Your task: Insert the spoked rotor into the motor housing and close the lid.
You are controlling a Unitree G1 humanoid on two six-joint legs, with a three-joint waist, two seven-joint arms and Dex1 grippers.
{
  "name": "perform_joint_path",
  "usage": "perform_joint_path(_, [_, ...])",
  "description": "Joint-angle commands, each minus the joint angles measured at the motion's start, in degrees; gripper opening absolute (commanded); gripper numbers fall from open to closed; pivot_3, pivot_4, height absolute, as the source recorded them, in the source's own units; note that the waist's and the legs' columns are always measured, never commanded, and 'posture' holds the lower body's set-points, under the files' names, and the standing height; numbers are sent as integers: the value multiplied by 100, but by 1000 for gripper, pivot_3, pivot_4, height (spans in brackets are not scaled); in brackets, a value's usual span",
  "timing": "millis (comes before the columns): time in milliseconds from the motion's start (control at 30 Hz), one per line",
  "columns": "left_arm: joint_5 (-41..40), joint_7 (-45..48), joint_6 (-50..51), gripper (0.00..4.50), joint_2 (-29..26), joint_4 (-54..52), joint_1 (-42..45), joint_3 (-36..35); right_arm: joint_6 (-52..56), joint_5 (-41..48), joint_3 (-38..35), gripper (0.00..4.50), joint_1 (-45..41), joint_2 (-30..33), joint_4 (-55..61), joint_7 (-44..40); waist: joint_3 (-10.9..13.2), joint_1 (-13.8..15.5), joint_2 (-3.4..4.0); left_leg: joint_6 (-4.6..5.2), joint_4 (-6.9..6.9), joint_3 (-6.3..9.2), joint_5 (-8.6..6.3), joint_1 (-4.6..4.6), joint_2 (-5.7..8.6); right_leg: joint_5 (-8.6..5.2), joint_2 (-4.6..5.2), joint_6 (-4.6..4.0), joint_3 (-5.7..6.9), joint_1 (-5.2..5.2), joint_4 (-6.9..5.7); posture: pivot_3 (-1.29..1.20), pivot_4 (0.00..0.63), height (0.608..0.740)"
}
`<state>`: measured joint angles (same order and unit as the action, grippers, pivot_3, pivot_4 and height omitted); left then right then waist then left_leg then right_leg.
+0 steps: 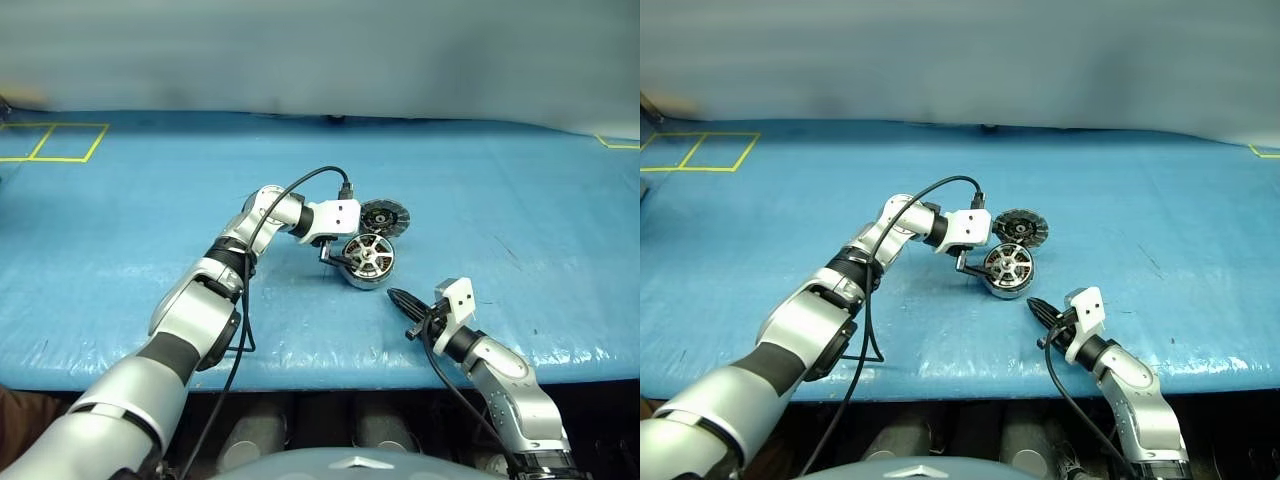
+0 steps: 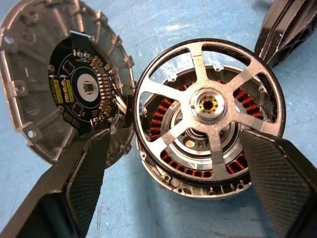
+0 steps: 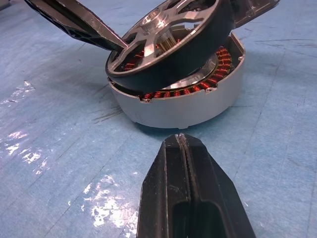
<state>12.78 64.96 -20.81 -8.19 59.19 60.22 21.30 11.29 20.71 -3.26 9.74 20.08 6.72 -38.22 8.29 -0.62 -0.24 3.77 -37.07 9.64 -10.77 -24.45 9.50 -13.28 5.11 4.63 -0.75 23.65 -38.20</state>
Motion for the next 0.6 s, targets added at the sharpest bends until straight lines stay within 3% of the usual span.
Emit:
perform_joint_path(33, [-109, -3, -107, 4356, -13, -99, 162, -118, -111, 22, -58, 0, -63, -8, 49, 13, 0, 0, 0, -1, 0, 0, -1, 0, 0, 0, 0, 0, 0, 0, 0, 0, 150, 740])
perform_joint_path(300, [-283, 159, -88, 4356, -161, -325, 23, -231, -124, 8, -79, 0, -122, 8, 29, 64, 0, 0, 0, -1, 0, 0, 0, 0, 0, 0, 0, 0, -1, 1, 0, 0, 150, 740])
perform_joint_path(600, [-754, 431, 237, 4356, -597, -1244, -833, -438, -179, -82, -238, 0, -350, -25, 145, 490, -1, -16, 4, 0, 3, 1, 1, 0, -2, 1, -1, -2, -3, 4, -1, 0, 150, 740])
